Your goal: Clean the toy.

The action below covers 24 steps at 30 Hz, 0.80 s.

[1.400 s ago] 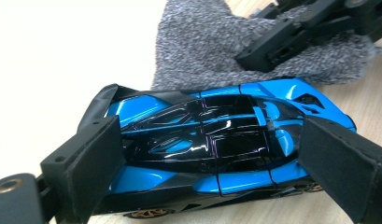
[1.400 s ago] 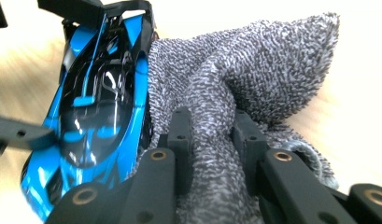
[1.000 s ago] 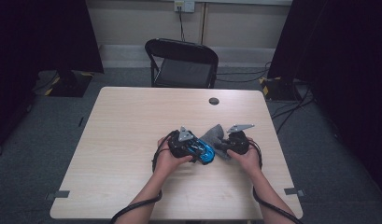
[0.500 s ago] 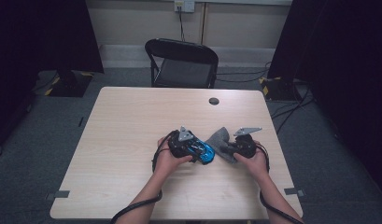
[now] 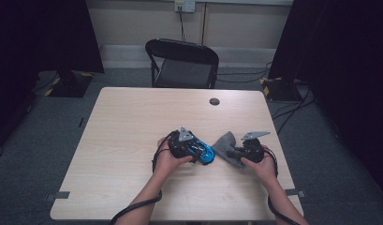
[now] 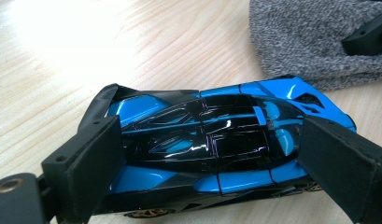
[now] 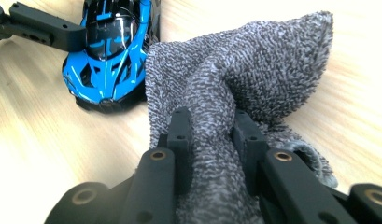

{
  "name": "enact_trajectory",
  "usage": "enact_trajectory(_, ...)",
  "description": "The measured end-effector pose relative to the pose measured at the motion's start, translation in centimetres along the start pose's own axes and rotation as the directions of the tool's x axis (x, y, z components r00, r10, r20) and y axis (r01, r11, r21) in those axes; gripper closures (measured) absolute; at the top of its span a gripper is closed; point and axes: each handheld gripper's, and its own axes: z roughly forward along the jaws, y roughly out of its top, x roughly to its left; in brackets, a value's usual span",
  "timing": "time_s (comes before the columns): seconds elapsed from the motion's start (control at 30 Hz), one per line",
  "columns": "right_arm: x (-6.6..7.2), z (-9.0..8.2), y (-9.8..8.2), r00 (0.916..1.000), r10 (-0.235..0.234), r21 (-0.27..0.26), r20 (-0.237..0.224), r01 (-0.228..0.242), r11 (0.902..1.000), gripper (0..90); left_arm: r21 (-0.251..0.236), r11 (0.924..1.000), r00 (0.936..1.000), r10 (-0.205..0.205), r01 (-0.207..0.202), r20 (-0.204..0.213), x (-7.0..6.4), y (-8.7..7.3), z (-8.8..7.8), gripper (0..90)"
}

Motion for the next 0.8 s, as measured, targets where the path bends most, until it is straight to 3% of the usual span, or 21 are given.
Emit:
enact_trajectory(0.23, -0.5, -1.3, -0.5, 0.9997, 0.026, -0.021, 0.002, -0.026, 0.9994, 73.0, 0.003, 1.0000, 1.0000, 0.001, -0.001, -0.002, 0.0, 0.0, 0.0, 7.0)
enact_trajectory(0.43, -0.6, -2.0, 0.3, 0.9995, 0.029, -0.054, 0.013, -0.028, 0.9982, 73.0, -0.001, 1.0000, 1.0000, -0.001, 0.001, 0.000, 0.0, 0.0, 0.0, 7.0)
enact_trajectory(0.67, -0.6, -0.8, 2.2, 0.9961, 0.052, -0.093, 0.072, -0.045, 0.9947, 73.0, -0.003, 1.0000, 1.0000, 0.000, 0.000, 0.000, -0.1, 0.0, 0.0, 6.9)
enact_trajectory(0.8, -0.4, 0.5, 3.3, 0.9948, 0.063, -0.105, 0.079, -0.054, 0.9930, 73.0, -0.007, 1.0000, 1.0000, -0.001, 0.001, 0.002, -0.1, -0.1, 0.0, 6.9)
